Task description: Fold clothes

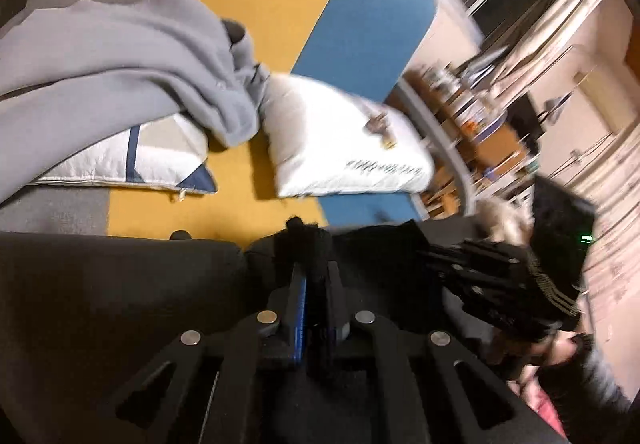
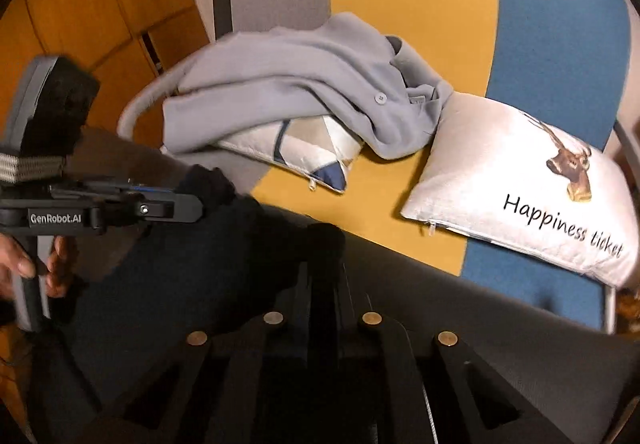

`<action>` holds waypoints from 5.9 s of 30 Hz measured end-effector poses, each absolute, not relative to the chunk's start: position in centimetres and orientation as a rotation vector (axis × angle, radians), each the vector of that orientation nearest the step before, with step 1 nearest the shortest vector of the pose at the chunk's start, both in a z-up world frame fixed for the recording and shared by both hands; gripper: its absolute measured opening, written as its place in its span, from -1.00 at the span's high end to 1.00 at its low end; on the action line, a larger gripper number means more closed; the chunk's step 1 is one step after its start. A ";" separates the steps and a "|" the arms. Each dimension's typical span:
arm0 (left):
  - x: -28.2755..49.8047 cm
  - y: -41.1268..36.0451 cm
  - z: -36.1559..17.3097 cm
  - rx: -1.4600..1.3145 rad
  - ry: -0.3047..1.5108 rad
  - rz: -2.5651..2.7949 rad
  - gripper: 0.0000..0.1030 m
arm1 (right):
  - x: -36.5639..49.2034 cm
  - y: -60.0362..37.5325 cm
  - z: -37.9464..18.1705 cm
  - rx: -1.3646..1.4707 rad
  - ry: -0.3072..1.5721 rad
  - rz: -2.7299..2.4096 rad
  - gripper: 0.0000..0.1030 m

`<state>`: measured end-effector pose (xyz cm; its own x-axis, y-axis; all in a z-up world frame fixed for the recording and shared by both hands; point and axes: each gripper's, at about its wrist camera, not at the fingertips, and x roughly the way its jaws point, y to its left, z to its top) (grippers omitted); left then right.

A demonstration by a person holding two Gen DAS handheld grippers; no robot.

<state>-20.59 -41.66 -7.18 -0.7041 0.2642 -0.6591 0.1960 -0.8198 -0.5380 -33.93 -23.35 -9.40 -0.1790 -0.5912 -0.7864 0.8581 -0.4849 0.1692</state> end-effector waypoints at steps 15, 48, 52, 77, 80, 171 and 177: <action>-5.6 -32.0 -1.2 -0.914 -0.794 2.695 0.87 | -22.1 -10.6 -2.1 0.908 0.098 -1.800 0.83; -1.0 -25.8 -11.6 -1.166 -1.040 2.789 0.91 | -9.3 -9.0 -11.1 0.975 0.353 -1.969 -0.42; -0.6 -25.9 -11.3 -1.136 -1.130 2.804 0.91 | -10.1 -9.1 -11.7 1.016 0.340 -2.013 -0.80; 40.9 -45.4 -8.0 -1.537 -1.188 3.746 0.43 | -10.3 -8.4 -11.7 1.035 0.359 -2.060 -1.00; 40.9 -47.1 -8.7 -1.803 -0.801 3.660 0.43 | -10.3 -8.6 -11.7 1.036 0.362 -2.062 -1.00; 8.0 -26.0 -10.6 -1.041 -1.398 2.665 0.56 | -11.4 -4.5 -11.1 1.035 0.038 -1.989 -1.00; 11.7 -29.5 -12.3 -0.964 -1.573 2.684 0.56 | -11.9 -2.8 -9.9 1.049 -0.260 -1.930 -0.88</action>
